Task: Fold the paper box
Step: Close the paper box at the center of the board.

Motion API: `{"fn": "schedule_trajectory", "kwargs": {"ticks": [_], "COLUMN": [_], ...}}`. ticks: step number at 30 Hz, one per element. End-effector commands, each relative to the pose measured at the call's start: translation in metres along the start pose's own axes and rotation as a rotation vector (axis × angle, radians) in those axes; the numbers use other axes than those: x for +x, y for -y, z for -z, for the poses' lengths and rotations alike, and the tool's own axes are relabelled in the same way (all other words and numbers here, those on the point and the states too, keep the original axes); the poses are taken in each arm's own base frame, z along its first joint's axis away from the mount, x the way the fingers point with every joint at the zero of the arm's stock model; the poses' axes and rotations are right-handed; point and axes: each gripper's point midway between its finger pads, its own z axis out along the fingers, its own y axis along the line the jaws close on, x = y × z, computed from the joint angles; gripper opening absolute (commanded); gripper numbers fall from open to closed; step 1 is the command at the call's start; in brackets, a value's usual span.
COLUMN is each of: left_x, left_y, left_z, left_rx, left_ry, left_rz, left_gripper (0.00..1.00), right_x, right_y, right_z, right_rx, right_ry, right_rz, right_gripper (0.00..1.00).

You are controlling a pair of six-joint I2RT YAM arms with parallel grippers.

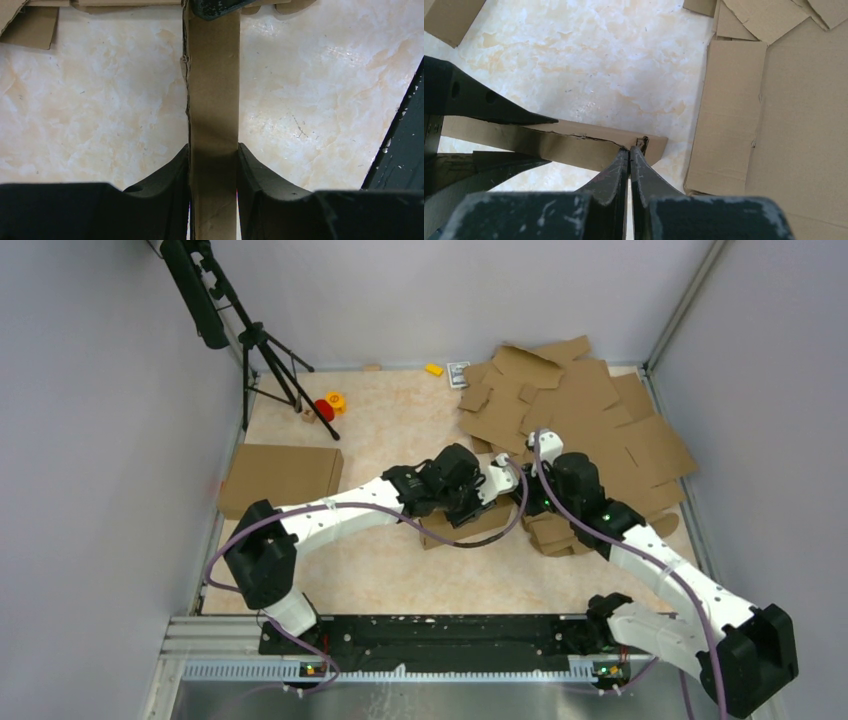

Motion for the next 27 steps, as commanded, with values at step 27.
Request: {"fn": "schedule_trajectory", "kwargs": {"ticks": [27], "left_x": [0.007], "left_y": [0.013], "left_z": [0.003], "left_rx": [0.116], "left_ry": [-0.041], "left_rz": [-0.047], "left_gripper": [0.47], "right_x": [-0.015], "right_y": [-0.006], "right_z": [-0.014], "right_rx": [0.003], "right_ry": [0.101], "right_rz": [0.038], "right_gripper": [0.0]}}
